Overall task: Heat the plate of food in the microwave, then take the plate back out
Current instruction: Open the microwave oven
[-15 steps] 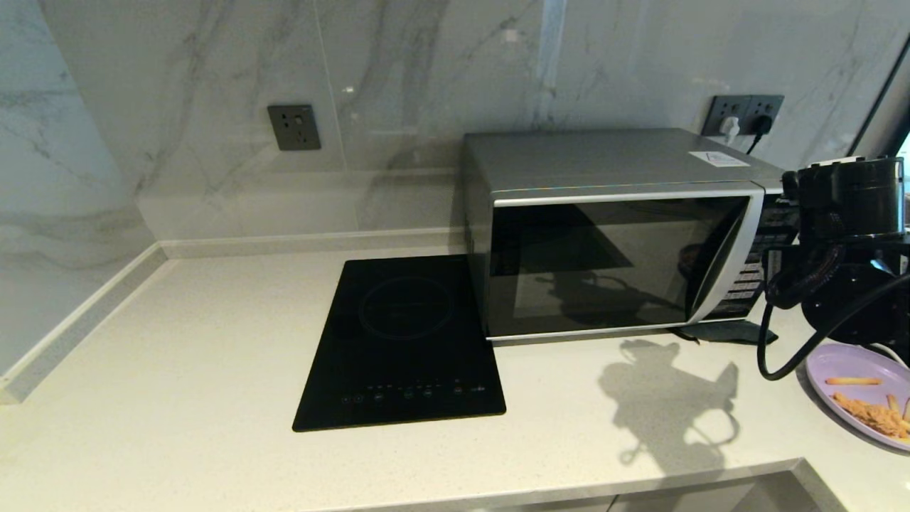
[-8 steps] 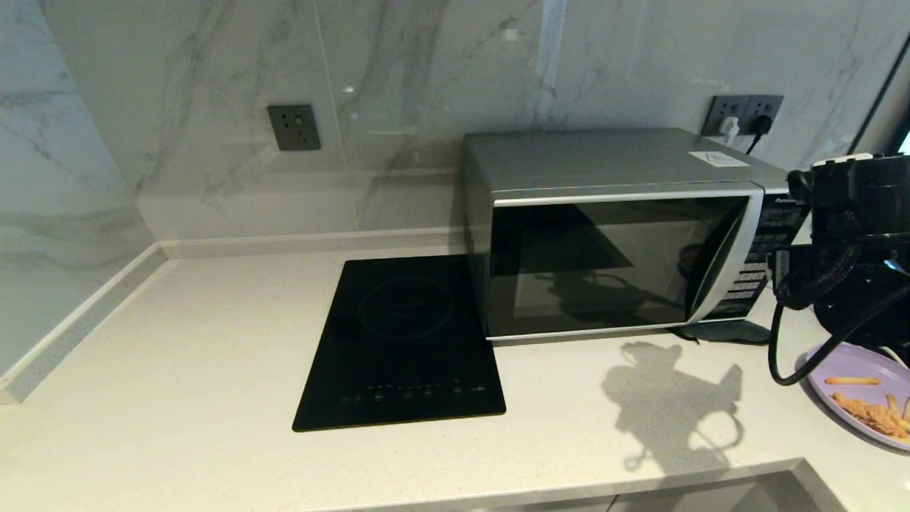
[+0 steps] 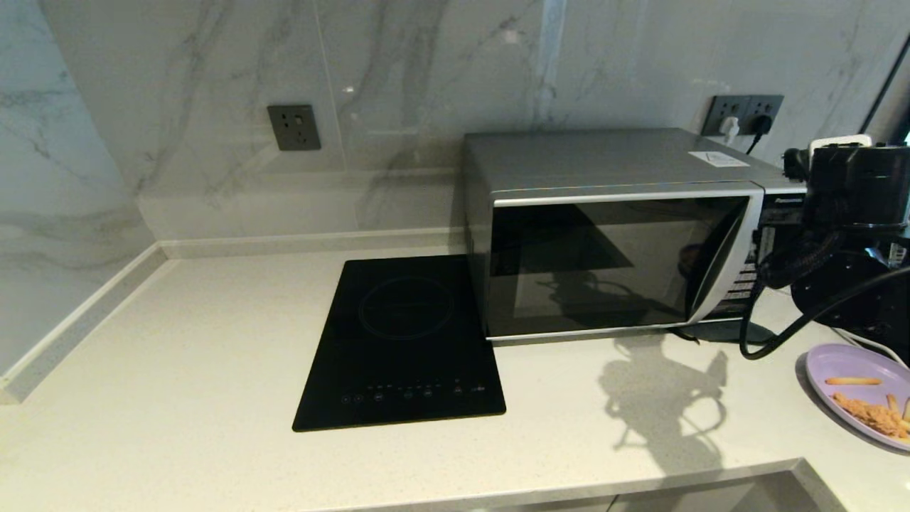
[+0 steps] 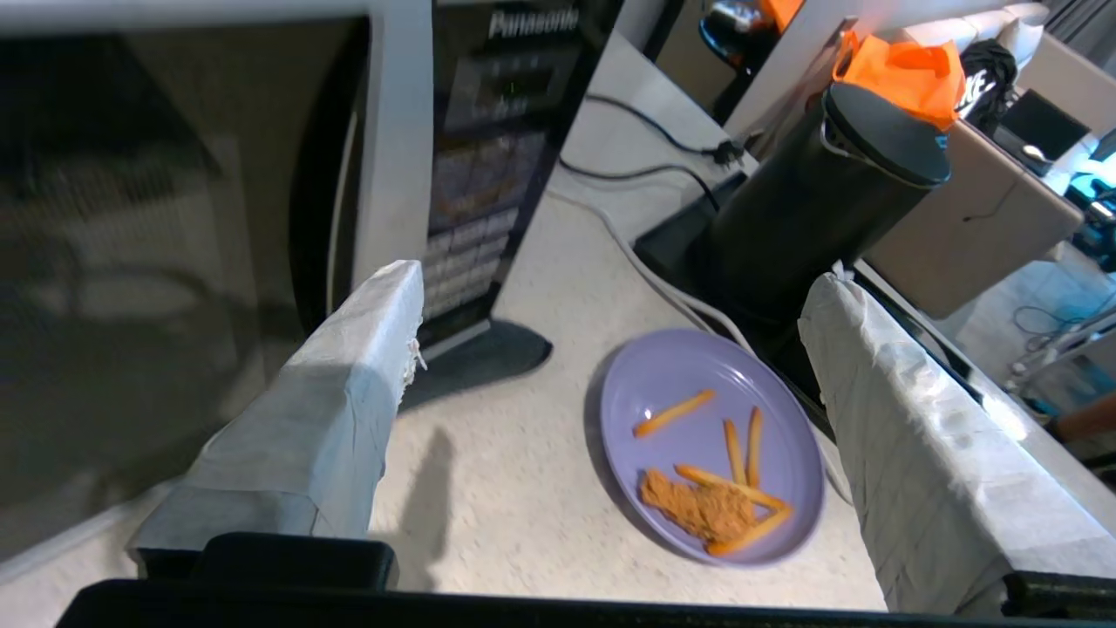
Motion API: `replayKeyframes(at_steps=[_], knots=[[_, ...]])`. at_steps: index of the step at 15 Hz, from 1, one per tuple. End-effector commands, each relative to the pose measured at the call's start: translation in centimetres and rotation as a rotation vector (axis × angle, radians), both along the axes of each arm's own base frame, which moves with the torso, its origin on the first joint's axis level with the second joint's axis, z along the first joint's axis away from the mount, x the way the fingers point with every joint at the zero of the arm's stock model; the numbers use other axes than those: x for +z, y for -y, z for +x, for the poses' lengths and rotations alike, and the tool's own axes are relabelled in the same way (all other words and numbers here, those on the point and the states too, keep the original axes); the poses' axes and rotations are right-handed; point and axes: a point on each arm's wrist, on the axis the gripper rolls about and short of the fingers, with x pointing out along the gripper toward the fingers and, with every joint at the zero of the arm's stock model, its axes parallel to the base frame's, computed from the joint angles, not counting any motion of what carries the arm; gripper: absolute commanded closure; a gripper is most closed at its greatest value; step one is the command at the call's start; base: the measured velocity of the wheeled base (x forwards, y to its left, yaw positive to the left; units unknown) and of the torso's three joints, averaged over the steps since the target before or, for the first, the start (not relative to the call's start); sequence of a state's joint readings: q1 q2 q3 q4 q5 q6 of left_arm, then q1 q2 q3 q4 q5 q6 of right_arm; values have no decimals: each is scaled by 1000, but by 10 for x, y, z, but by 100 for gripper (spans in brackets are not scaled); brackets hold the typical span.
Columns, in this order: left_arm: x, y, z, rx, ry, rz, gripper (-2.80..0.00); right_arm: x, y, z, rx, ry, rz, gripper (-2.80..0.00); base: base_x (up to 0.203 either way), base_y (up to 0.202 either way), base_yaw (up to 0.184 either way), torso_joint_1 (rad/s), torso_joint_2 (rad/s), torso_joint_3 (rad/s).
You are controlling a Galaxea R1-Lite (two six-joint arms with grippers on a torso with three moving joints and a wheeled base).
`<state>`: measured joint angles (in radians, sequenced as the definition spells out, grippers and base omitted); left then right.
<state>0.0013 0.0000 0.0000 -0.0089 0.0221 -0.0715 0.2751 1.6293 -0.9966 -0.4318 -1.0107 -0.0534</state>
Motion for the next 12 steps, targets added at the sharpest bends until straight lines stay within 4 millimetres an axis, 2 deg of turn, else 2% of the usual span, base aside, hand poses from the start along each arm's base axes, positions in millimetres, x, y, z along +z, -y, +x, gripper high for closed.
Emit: replayKeyframes(at_steps=[1, 9, 12], knots=[[0, 0, 0, 1, -1, -1, 0, -8, -2, 10, -16, 10, -1, -280, 0, 0, 0, 0, 0, 0], [0, 0, 0, 1, -1, -1, 0, -38, -10, 45, -108, -14, -26, -280, 0, 0, 0, 0, 0, 0], [0, 0, 0, 1, -1, -1, 0, -51, -6, 57, -137, -42, -36, -280, 0, 0, 0, 0, 0, 0]])
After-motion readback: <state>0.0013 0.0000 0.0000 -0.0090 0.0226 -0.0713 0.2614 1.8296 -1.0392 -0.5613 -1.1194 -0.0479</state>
